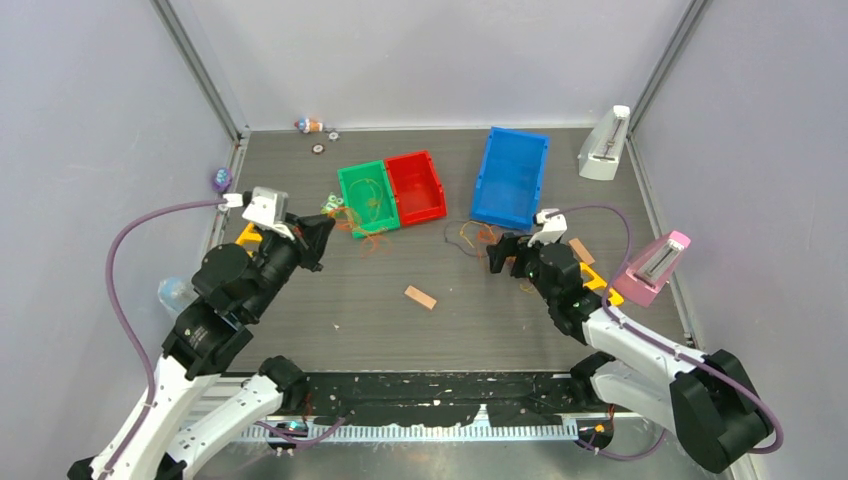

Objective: Untangle the cables

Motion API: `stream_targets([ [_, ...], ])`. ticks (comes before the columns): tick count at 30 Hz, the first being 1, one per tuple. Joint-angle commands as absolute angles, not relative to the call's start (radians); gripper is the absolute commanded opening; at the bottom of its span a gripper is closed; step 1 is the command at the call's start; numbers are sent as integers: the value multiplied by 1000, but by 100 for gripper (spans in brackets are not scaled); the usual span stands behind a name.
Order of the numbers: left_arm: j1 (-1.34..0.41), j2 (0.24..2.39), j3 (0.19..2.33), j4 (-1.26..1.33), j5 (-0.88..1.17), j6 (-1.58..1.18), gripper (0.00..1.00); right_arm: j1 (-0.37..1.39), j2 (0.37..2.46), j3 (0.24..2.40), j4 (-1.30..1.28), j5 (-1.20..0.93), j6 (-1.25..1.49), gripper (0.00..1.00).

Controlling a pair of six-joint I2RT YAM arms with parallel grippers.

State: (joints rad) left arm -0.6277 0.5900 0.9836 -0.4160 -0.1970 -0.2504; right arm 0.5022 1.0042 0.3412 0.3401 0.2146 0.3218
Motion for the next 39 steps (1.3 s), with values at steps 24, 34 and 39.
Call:
stream_targets([
  [24,-619,1112,1329,-385,-216,-255,0,518,952,267,630,-14,282,95],
  [34,-487,1544,1520,-308,-119,-315,0,517,871,238,602,102,276,95],
  [39,-440,1723,1616,-267,-36,-356,0,518,863,237,599,113,278,95],
])
